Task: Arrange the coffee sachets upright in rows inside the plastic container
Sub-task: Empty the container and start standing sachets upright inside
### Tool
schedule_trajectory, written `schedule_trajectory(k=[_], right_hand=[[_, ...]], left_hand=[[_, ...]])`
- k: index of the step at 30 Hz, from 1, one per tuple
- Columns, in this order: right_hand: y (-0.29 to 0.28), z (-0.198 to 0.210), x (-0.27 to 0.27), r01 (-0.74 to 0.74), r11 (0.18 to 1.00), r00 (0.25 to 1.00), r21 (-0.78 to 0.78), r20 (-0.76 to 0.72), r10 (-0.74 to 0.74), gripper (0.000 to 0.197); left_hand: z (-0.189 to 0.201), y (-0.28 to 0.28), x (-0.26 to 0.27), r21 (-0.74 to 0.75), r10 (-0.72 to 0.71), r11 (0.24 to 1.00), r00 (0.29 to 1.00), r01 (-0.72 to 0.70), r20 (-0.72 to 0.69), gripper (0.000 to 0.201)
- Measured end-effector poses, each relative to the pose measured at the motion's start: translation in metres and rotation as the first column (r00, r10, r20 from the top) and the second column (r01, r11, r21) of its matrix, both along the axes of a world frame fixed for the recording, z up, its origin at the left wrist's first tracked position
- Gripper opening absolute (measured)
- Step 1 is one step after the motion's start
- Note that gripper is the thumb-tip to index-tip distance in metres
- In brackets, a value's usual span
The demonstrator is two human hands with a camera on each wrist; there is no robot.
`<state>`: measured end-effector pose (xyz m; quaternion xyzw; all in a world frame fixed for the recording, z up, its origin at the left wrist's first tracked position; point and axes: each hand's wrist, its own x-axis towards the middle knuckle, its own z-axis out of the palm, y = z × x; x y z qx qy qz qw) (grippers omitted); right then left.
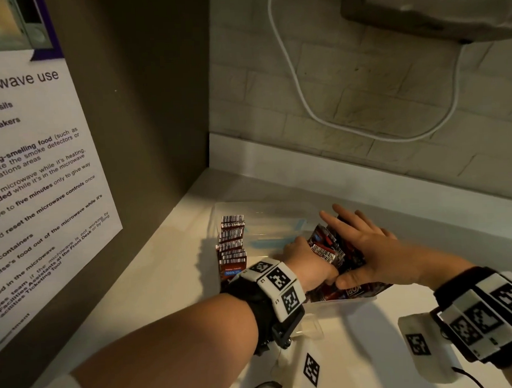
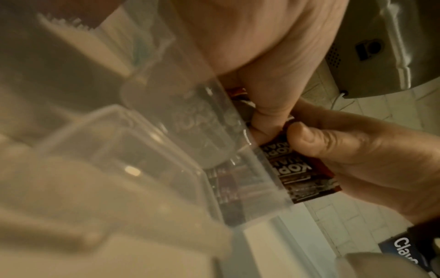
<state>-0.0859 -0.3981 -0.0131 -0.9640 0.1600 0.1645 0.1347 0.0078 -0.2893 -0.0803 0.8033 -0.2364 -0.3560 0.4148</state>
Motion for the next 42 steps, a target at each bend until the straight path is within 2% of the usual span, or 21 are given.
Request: schedule_trajectory(k=[2,11,16,23,29,35,42], right_hand=[[0.001,0.000,0.001,-0.009,1.000,1.000,-0.016,0.011,0.009,0.110],[-0.001,-0.002,0.003,-0.011,1.000,0.998,-0.022,0.054,0.012,0.103],[-0.005,-0.004,0.003,-0.011,1.000,0.997,-0.007,0.077,0.011,0.102],[-0.003,-0.003,0.001,-0.002,1.000,0.995,-0.010,0.100,0.003,0.087],[-0.001,-0.002,0.000,0.005,1.000,0.993,-0.013,0.115,-0.003,0.084],[0.000,-0.003,0.001,-0.003,1.000,0.993,-0.003,0.116,0.003,0.082],[-0.001,-0.005,0.003,-0.010,1.000,0.985,0.006,0.171,0.009,0.078]], left_hand=[[0.003,0.002,-0.003,-0.029,0.051,0.998,0.999,-0.051,0.002,0.070],[0.002,0.004,-0.002,-0.126,0.045,0.991,0.999,-0.048,-0.028,0.047],[0.003,0.005,-0.002,-0.150,0.034,0.988,0.998,-0.041,-0.048,0.047],[0.004,0.005,-0.002,-0.177,0.097,0.978,0.991,-0.112,-0.091,0.047],[-0.001,0.005,-0.001,-0.241,0.127,0.956,0.976,-0.168,-0.176,0.060],[0.005,0.009,-0.004,-0.267,0.090,0.950,0.961,-0.162,-0.262,0.043],[0.014,0.008,-0.008,-0.272,0.073,0.947,0.941,-0.169,-0.329,0.049]])
